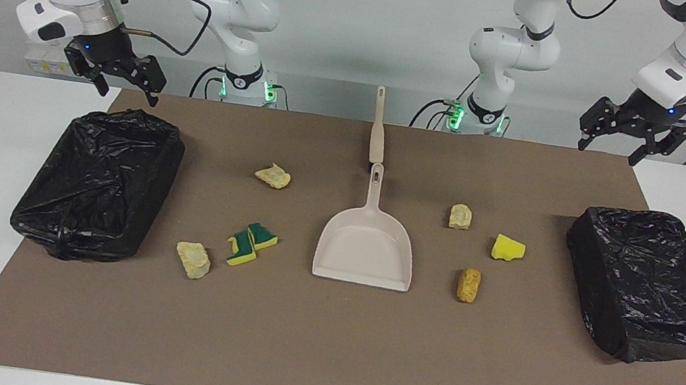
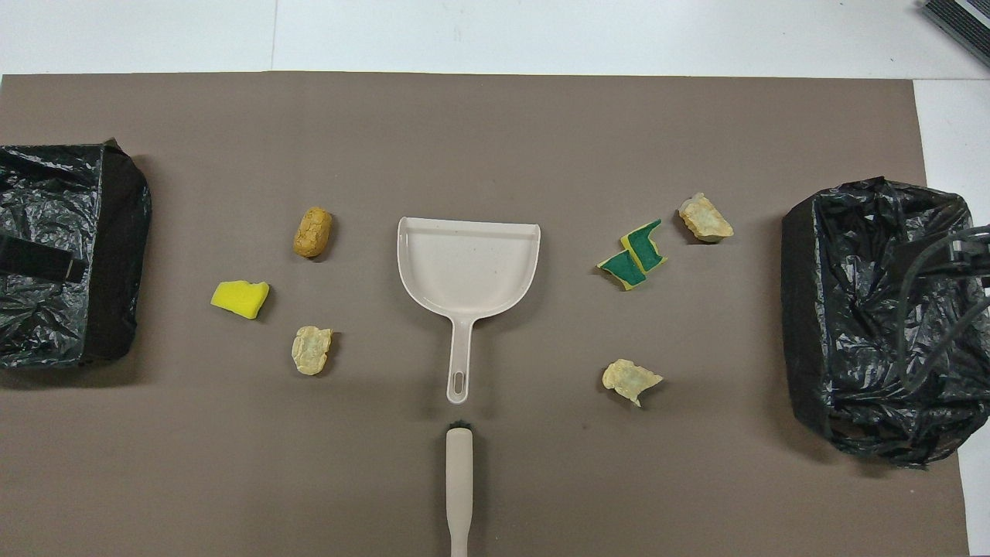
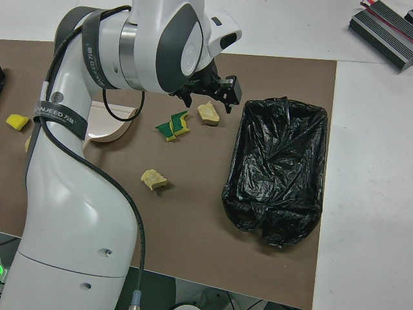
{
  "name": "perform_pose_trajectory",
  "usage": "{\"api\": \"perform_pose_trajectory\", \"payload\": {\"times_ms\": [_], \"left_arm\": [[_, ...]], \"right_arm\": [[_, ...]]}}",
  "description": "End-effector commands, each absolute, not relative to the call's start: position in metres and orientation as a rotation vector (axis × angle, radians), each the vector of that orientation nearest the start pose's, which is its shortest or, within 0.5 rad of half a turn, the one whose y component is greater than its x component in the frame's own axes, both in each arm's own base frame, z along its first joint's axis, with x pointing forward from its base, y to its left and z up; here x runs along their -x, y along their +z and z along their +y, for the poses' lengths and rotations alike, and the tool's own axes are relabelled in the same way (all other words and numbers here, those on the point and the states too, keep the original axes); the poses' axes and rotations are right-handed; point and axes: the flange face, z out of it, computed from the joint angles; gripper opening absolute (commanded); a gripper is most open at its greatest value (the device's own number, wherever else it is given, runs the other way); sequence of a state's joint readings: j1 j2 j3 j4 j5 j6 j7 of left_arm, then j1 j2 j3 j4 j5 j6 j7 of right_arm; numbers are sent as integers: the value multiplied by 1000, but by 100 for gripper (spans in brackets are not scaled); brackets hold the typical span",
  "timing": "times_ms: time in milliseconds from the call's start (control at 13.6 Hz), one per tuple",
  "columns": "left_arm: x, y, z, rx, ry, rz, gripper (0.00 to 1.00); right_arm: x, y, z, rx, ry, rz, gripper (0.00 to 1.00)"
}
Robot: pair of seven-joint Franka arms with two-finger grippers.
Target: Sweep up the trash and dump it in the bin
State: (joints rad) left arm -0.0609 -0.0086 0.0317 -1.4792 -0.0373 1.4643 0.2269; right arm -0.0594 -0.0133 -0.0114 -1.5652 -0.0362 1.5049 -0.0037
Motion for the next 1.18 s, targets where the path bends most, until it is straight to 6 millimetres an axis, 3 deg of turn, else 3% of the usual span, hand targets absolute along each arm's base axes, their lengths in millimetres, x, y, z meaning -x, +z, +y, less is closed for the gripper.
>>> {"api": "perform_pose_trajectory", "payload": {"times_ms": [0, 1104], "left_arm": [[-543, 671, -19, 3154, -4, 414, 100], [-539, 670, -21, 3154, 11, 409, 100]], "right_arm": [[-540, 631, -43, 3137, 67, 72, 100], [-535, 626, -29, 3138, 94, 24, 100]]}}
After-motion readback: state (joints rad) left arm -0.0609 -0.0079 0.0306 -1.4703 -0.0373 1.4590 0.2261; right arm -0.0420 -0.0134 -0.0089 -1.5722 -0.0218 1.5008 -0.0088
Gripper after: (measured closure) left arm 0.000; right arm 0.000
